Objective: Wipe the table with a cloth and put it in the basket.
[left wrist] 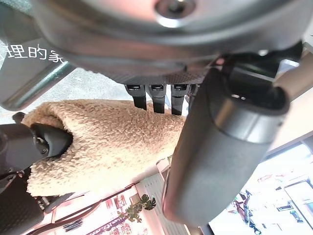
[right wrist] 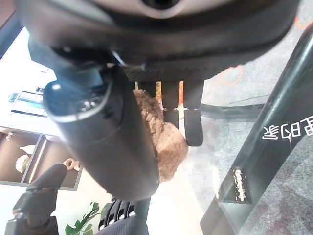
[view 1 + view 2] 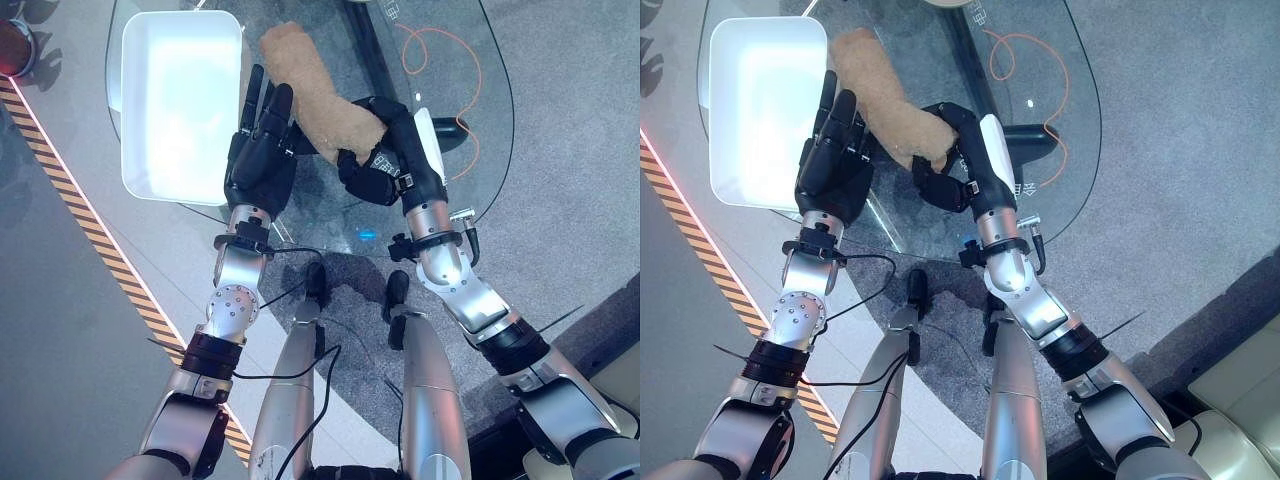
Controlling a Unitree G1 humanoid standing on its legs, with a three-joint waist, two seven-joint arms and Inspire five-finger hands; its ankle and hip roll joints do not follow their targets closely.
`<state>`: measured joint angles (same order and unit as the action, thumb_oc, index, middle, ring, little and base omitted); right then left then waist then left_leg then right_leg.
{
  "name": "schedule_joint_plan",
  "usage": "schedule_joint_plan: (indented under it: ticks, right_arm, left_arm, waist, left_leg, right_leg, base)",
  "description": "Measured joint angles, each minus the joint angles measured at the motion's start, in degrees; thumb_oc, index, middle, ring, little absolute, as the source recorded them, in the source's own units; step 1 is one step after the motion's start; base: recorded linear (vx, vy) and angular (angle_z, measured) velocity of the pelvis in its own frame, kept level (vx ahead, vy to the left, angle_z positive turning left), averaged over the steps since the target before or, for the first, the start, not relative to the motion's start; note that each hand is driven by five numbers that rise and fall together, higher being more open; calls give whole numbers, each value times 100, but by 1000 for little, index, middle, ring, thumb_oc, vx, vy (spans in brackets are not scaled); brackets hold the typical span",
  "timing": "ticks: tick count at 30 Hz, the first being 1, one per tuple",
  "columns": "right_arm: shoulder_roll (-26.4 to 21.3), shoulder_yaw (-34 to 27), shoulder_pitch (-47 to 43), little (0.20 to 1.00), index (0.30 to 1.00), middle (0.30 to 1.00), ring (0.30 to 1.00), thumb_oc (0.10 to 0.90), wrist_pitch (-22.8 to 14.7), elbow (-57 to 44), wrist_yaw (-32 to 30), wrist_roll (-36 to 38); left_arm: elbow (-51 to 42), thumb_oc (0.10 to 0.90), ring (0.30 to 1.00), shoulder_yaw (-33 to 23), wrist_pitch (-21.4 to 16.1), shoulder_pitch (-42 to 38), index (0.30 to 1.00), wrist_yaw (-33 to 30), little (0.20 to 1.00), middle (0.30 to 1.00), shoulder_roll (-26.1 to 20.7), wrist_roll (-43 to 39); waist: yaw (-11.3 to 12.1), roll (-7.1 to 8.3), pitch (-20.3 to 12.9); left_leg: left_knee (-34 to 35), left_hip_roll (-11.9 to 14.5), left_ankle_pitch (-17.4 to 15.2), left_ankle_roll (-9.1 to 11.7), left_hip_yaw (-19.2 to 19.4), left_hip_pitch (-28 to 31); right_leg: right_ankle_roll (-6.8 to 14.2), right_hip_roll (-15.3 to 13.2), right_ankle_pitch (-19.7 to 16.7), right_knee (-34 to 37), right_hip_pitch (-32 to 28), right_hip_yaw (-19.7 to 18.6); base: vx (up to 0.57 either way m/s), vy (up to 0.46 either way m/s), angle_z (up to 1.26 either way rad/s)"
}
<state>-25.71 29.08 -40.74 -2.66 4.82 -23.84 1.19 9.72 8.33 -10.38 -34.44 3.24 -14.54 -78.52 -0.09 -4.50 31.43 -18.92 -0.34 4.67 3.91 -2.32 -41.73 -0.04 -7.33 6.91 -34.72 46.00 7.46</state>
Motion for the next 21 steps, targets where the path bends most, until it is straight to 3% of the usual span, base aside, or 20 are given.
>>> schedule_joint_plan:
  ticks: [21]
  right_arm:
    - [-170, 142, -185, 200, 300, 300, 300, 100, 11, -104, 467, -139]
  left_arm:
    - [2, 800, 900, -11, -4, -76, 900, -51, 900, 900, -5, 11]
  waist:
    - [8, 0, 0]
  left_leg:
    - [23, -1, 0, 1, 2, 10]
  right_leg:
    - [0, -2, 1, 4, 0, 2]
  base:
    - [0, 0, 0]
